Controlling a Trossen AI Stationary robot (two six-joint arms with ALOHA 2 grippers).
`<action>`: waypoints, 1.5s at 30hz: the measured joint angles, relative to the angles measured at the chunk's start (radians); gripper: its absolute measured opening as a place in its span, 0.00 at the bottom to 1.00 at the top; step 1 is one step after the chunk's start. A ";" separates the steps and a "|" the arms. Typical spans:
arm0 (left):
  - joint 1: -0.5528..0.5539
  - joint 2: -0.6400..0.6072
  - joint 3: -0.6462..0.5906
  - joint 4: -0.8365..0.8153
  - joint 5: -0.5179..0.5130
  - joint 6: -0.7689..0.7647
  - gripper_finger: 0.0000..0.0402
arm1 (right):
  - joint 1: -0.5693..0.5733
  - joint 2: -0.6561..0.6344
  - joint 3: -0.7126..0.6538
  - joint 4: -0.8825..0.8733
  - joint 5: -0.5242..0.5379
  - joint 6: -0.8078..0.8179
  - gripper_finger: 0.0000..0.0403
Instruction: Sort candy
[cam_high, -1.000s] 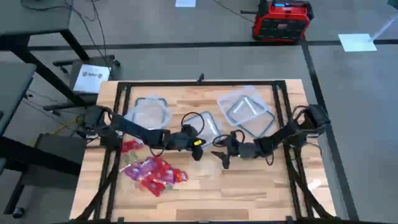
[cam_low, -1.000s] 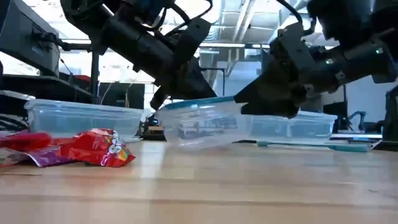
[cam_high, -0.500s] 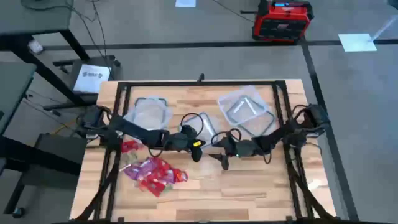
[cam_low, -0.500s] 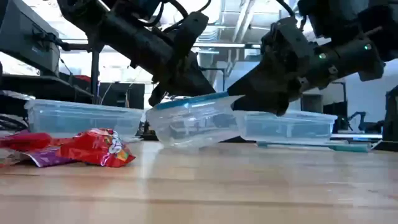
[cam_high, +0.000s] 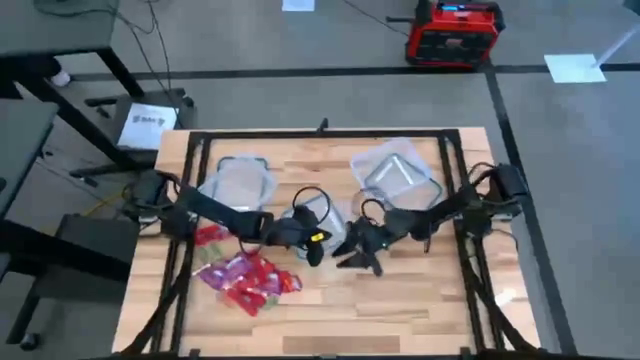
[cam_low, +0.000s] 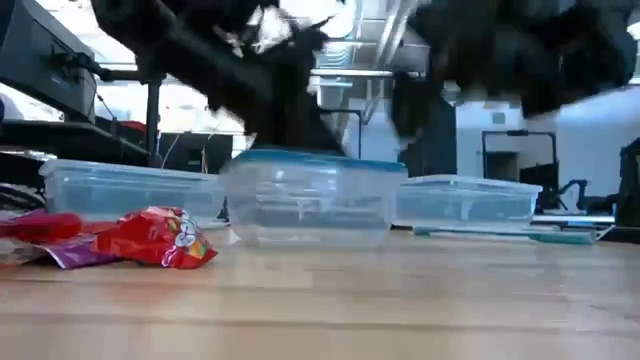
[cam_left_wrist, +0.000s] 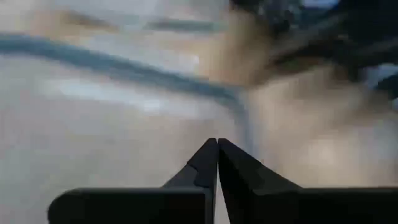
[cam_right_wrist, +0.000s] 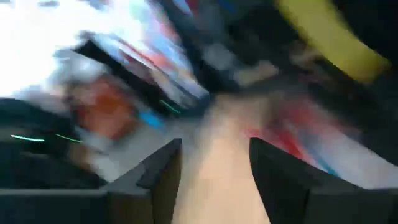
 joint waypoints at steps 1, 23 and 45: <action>-0.003 0.000 -0.001 -0.006 -0.008 0.005 0.00 | -0.001 0.009 0.000 0.012 -0.003 0.002 0.39; -0.011 -0.051 0.249 -0.424 0.119 0.211 0.00 | 0.224 0.014 -0.007 -0.549 0.436 0.040 0.30; -0.011 0.012 0.128 -0.335 0.183 0.244 0.00 | 0.158 0.128 -0.095 -0.299 0.581 0.053 0.61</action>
